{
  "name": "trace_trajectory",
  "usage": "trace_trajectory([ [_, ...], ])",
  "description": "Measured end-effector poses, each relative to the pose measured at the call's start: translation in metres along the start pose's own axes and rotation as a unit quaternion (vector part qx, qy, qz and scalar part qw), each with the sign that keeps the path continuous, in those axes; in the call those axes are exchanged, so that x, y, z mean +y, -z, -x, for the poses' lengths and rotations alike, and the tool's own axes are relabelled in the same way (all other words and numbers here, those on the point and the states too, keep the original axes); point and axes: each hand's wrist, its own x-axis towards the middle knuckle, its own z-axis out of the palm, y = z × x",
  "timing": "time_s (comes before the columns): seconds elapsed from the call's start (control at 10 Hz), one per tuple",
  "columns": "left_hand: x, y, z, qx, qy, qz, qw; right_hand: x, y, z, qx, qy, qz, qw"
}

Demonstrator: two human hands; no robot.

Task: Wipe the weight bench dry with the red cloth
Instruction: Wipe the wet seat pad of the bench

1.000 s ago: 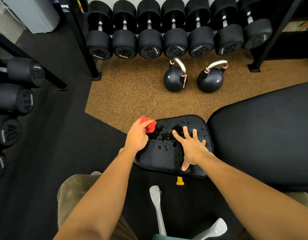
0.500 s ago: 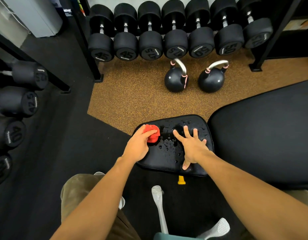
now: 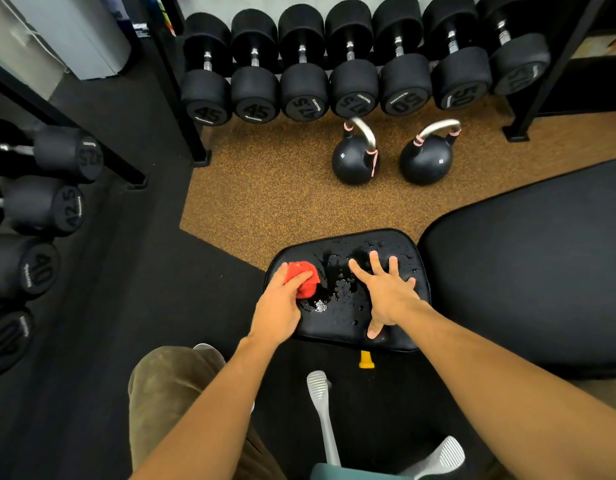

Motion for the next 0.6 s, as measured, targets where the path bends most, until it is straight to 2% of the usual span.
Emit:
trace_trajectory([
  [0.1,0.004,-0.029,0.004,0.007,0.004,-0.017,1.0,-0.001,-0.001,0.0,0.0,-0.002,0.003,1.0],
  [0.2,0.025,-0.033,0.029,-0.045,-0.049,-0.022,0.998,-0.001,0.0,0.001,0.0,-0.004,0.014,1.0],
  [0.4,0.016,0.007,0.05,-0.078,-0.089,-0.047,0.992,0.0,0.0,0.0,0.002,0.0,0.014,1.0],
  [0.6,-0.005,0.009,0.002,-0.007,0.025,0.003,1.0,-0.001,0.002,0.0,-0.003,-0.007,0.01,1.0],
])
